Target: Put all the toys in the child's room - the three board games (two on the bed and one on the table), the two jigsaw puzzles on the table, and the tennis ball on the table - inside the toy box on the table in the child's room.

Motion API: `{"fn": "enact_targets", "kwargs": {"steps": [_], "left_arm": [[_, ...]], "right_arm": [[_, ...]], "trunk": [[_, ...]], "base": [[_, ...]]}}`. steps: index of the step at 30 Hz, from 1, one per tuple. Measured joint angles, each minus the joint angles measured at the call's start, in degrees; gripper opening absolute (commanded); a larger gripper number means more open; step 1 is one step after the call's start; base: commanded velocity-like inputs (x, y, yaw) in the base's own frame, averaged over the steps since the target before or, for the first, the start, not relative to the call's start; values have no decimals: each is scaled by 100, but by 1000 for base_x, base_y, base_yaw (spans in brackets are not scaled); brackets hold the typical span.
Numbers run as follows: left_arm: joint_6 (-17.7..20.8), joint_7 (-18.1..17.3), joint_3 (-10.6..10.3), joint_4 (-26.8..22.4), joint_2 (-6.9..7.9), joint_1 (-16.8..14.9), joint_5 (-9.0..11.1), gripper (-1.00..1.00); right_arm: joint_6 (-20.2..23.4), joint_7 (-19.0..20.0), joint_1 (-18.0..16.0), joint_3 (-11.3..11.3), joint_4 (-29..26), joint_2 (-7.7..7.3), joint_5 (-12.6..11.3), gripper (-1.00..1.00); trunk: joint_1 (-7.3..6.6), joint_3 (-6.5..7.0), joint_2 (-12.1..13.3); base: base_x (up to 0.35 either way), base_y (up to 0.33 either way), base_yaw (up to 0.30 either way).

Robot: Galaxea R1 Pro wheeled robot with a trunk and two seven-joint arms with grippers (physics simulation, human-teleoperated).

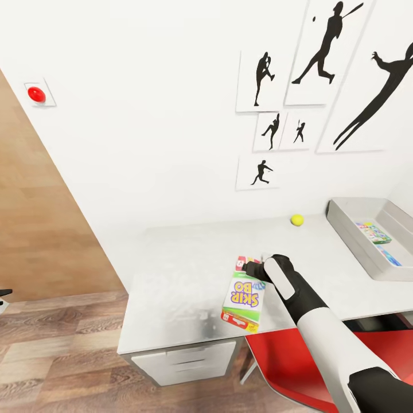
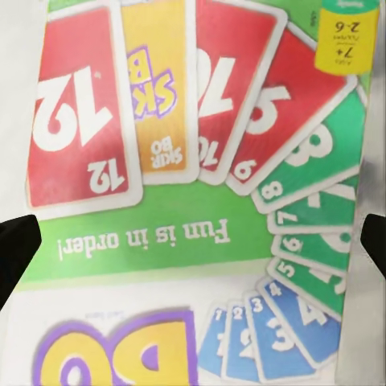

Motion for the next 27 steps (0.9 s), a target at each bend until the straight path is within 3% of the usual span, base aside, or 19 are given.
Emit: {"fn": "enact_targets", "kwargs": {"steps": [16, 27], "left_arm": [[0, 0, 0, -2, -2, 0, -1, 100], [0, 0, 0, 3, -2, 0, 0, 100]], "right_arm": [[3, -79, 0, -1, 7, 7, 15, 100], [12, -81, 0, -1, 39, 9, 20, 100]], "trunk": [[0, -5, 0], [0, -80, 0]], "base": [[0, 0, 0], [0, 0, 0]]}}
